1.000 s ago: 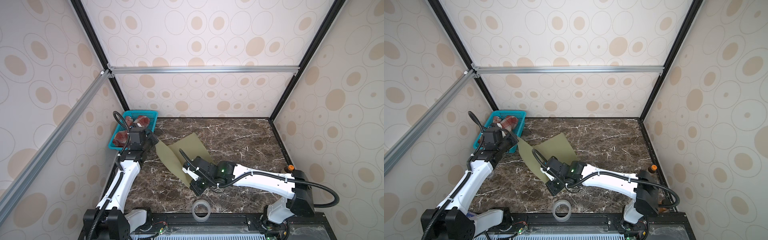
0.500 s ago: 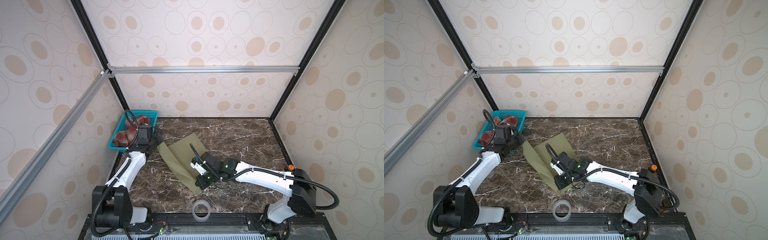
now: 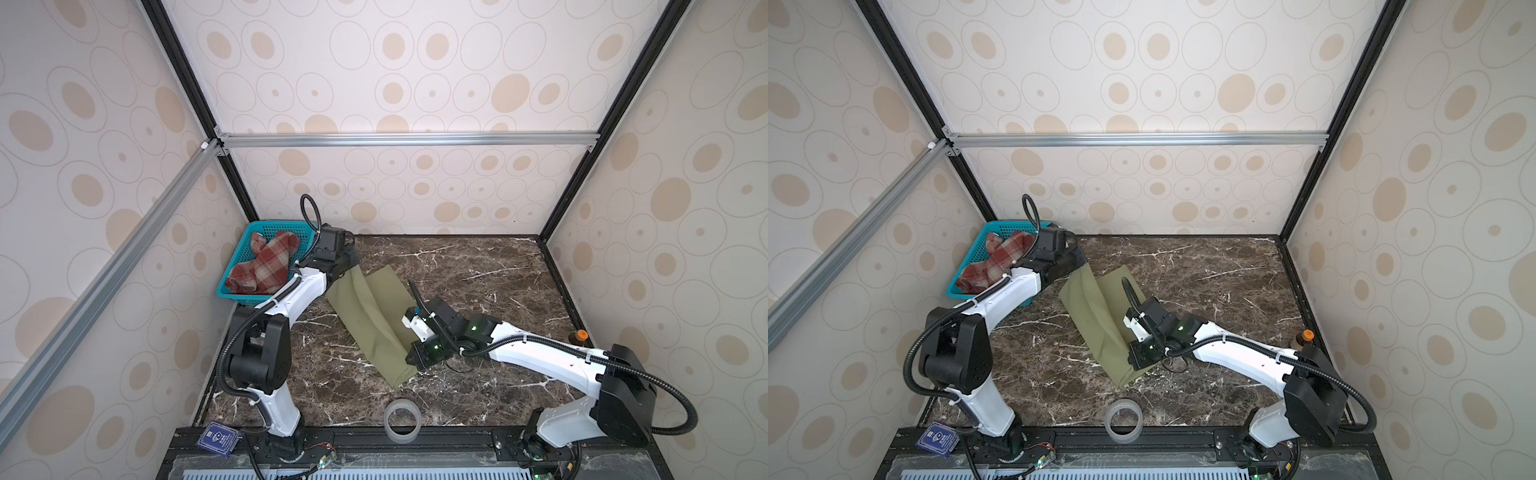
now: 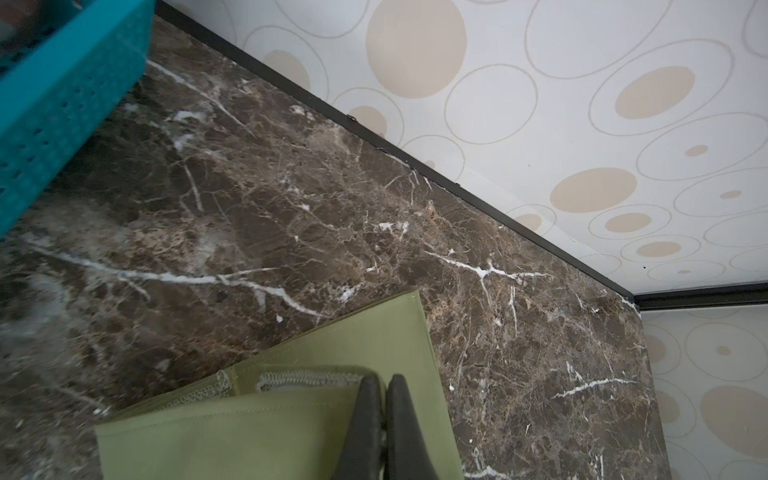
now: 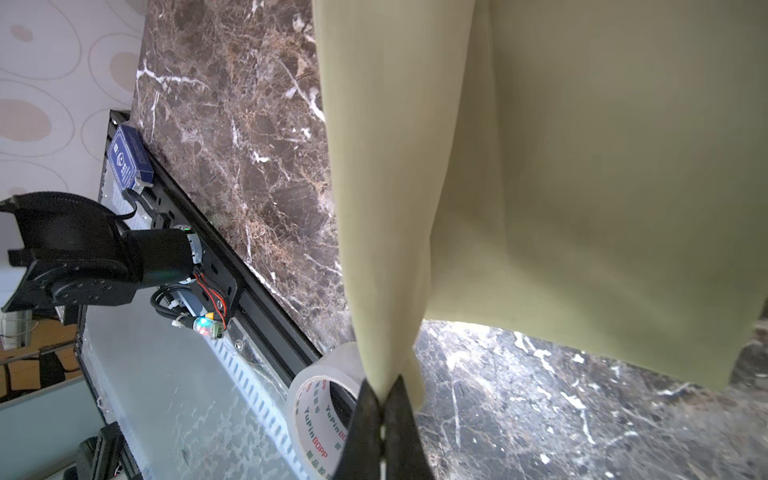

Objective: Fold and stack the skirts
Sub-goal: 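Draw the right gripper back away from the left gripper, stretching the skirt again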

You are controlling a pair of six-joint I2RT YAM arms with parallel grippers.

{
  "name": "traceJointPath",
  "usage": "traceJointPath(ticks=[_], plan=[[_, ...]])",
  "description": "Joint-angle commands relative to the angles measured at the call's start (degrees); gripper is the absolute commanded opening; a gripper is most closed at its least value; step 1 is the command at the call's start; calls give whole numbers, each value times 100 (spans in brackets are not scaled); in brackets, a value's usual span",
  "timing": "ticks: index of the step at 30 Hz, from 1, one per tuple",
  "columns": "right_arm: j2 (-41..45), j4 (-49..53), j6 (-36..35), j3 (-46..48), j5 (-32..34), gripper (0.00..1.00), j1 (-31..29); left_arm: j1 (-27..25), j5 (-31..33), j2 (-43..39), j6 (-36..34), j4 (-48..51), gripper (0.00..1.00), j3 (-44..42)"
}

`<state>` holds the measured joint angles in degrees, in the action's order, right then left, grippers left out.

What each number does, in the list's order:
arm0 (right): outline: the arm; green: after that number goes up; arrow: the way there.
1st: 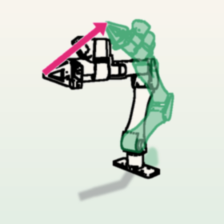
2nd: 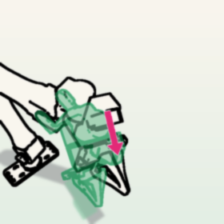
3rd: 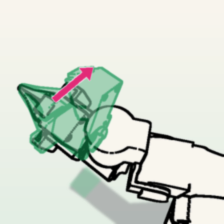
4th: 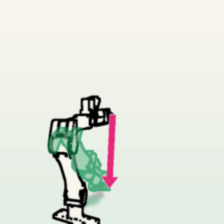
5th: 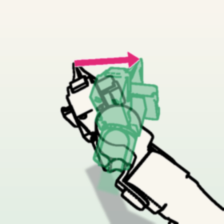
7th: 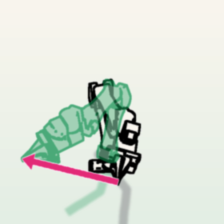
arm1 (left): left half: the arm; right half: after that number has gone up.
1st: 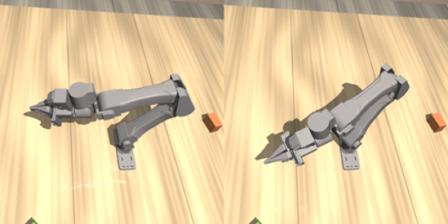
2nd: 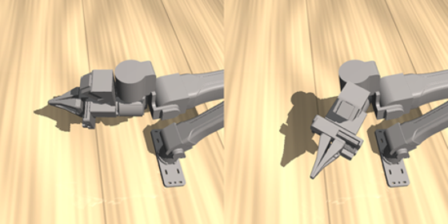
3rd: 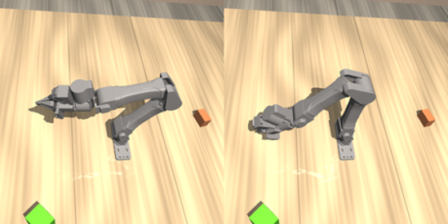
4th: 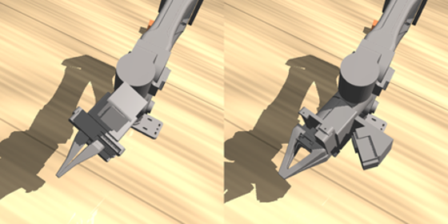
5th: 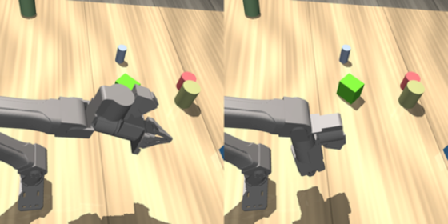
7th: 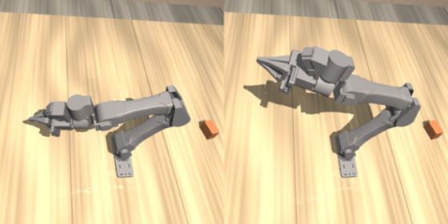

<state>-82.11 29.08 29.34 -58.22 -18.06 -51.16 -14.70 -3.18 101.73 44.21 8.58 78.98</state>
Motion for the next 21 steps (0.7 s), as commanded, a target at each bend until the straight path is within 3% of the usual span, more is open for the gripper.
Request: traceJointPath(ticks=[1, 21], plan=[[160, 13, 34, 104, -102, 0, 147, -86, 160, 283, 127, 93, 0, 523], [86, 413, -266, 212, -386, 0, 914, -433, 129, 1914, 323, 407, 0, 2128]])
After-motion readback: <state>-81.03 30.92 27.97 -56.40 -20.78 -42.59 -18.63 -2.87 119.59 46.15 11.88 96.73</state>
